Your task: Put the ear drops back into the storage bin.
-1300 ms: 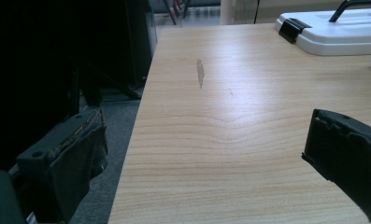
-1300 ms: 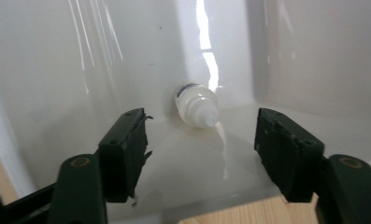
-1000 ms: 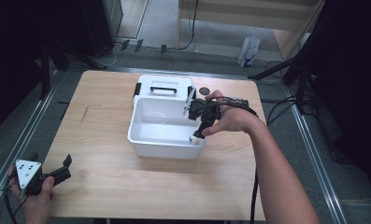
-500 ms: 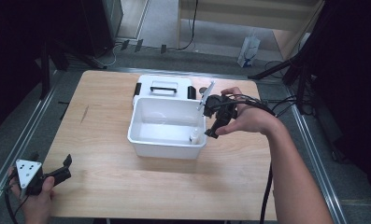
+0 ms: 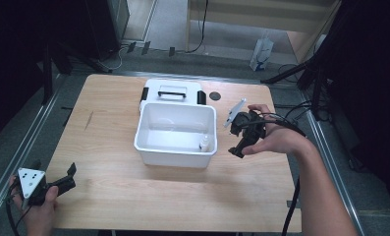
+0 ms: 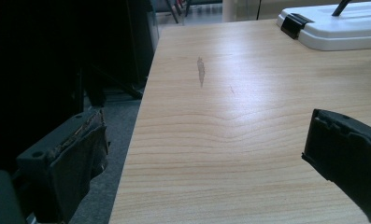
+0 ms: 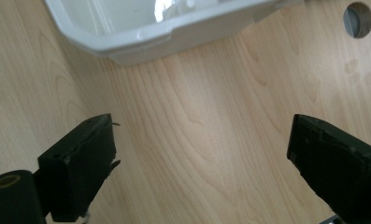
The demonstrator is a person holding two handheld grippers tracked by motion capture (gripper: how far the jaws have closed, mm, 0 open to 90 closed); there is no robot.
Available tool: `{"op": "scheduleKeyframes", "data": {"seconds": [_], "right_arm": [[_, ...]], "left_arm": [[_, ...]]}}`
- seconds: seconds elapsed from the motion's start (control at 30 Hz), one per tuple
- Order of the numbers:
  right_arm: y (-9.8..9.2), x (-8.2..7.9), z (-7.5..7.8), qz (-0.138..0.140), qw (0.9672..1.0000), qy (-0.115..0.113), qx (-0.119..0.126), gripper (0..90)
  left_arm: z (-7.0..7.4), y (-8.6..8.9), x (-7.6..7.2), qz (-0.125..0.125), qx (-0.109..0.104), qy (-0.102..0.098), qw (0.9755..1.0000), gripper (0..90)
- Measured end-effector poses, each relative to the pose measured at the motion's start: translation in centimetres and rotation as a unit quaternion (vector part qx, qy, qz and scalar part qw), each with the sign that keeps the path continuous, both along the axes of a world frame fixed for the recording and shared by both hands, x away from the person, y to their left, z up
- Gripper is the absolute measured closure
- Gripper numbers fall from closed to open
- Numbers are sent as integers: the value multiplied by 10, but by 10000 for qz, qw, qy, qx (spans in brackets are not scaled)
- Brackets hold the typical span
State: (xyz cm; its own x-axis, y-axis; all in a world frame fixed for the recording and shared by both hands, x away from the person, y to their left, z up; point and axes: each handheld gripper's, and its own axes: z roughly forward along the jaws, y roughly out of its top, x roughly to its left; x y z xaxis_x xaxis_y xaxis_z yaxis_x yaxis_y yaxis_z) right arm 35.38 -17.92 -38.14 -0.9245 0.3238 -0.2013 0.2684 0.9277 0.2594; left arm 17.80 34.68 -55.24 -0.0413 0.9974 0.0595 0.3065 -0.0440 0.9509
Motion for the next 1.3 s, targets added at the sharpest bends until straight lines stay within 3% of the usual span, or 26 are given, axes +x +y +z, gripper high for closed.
{"op": "scheduleKeyframes", "data": {"seconds": [0.23, 0.4, 0.57, 0.8, 0.93, 1.03, 1.13, 1.3], "right_arm": [[-20, -10, -10, -212, 9998, -11, 55, 33], [-32, -18, -21, -455, 9986, -103, 254, 10], [-47, -24, -37, -737, 9960, -85, 507, 0], [-68, -38, -61, -1113, 9897, -312, 842, 0], [-83, -47, -79, -1312, 9839, -487, 1109, 0], [-92, -54, -91, -1517, 9774, -619, 1339, 0], [-105, -62, -106, -1911, 9657, -908, 1507, 0], [-125, -74, -123, -2314, 9465, -1039, 1996, 0]], "left_arm": [[0, 0, 0, 9, -28, 24, 10000, 3], [0, 1, 0, 12, -37, 19, 10000, 3], [0, 0, 0, 21, -23, 35, 10000, 3], [0, 0, 0, 34, -21, 35, 10000, 3], [0, 0, 0, 36, -18, 38, 10000, 3], [0, 0, 0, 38, -4, 46, 10000, 3], [0, 0, 1, 41, -3, 45, 10000, 3], [0, 0, 1, 47, -13, 50, 10000, 3]]}}
